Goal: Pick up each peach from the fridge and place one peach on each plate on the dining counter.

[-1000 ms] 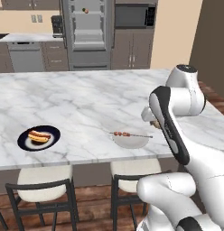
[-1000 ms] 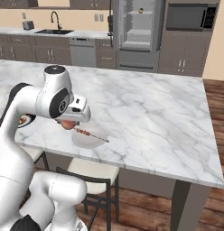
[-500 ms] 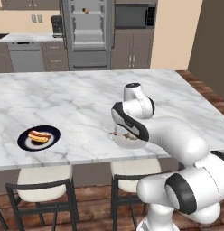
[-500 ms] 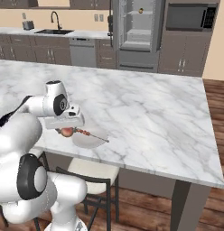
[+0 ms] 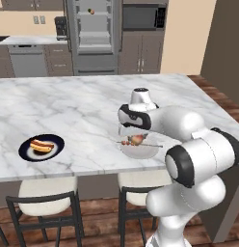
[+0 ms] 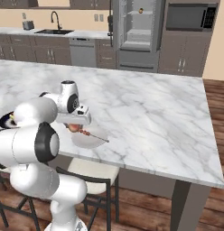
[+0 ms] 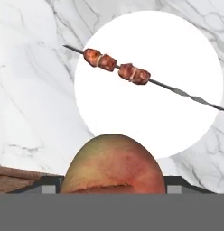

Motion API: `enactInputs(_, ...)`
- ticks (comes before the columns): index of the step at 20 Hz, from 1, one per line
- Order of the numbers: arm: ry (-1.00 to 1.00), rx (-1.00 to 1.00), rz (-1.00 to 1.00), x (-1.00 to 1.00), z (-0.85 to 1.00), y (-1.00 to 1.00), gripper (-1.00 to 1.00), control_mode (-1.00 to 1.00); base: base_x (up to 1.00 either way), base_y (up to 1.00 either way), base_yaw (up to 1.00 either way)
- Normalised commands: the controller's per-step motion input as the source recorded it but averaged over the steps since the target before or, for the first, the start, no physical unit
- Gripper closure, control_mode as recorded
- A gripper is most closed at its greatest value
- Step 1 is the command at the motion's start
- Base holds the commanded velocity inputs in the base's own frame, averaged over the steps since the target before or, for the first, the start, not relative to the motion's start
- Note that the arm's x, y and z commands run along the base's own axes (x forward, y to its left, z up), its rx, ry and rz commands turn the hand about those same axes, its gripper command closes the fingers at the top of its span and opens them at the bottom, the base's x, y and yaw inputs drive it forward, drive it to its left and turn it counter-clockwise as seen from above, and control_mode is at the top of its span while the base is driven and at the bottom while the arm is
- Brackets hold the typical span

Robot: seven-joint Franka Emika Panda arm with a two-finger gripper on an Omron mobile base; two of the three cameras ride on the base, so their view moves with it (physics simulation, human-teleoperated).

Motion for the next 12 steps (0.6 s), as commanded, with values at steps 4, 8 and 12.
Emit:
enactInputs(4,-0.32,0.14,-0.02,-0.5,-0.12,-0.04,1.0,-1.0,0.0,0.0,0.0)
enactInputs(8,-0.03,0.0,0.03,-0.13,-0.03,-0.06,1.0,-1.0,0.0,0.0,0.0)
enactInputs(12,0.0,0.0,0.08,0.05,-0.28,-0.18,1.0,-1.0,0.0,0.0,0.0)
